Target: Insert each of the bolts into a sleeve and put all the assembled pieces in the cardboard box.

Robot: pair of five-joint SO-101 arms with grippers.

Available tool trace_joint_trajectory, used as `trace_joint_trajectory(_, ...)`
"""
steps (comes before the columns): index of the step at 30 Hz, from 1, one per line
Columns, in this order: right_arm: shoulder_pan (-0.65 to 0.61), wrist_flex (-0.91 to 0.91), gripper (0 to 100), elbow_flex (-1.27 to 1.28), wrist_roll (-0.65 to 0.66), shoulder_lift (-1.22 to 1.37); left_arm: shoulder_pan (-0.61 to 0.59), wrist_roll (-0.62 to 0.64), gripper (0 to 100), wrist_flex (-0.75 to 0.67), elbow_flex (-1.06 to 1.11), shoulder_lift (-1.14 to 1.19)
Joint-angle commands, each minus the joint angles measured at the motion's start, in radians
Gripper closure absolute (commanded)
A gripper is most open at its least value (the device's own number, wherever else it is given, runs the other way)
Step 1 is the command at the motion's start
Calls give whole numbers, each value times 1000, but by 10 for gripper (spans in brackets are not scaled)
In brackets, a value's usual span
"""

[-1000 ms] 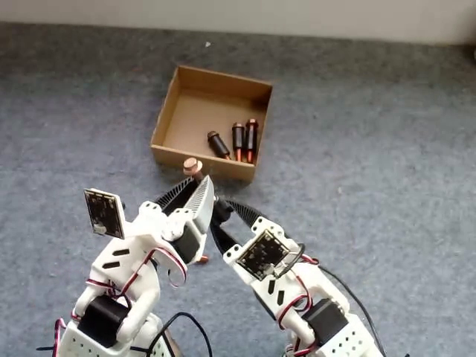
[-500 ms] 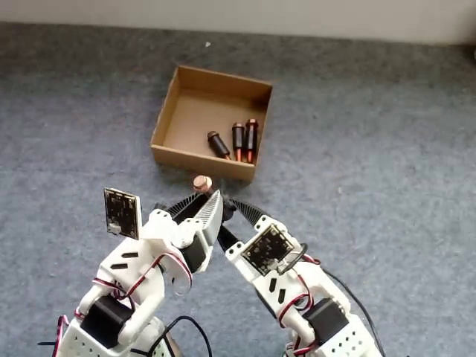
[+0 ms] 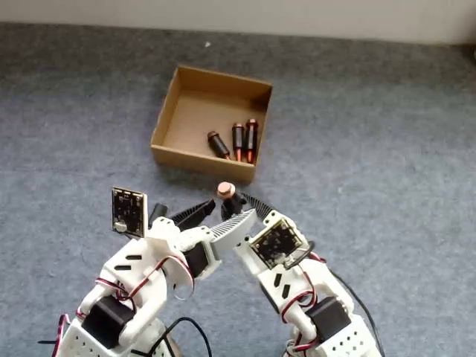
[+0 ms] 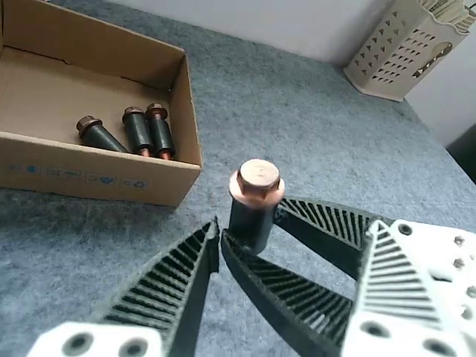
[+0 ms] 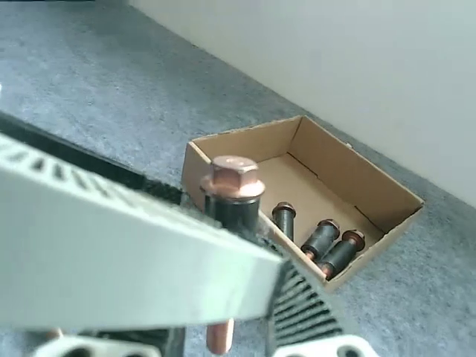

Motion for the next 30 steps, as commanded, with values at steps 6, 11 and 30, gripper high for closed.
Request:
trace_joint_trajectory(6, 35, -28, 992, -21, -12, -18, 1, 14, 681, -2, -18, -7)
trace_joint_trajectory(11, 61, -28, 992, -16, -12, -18, -94, 12, 720, -2, -50, -7)
trace_joint_trajectory(30, 65, -28, 992, -24, -12, -7, -638, -195, 993, 2, 180, -7)
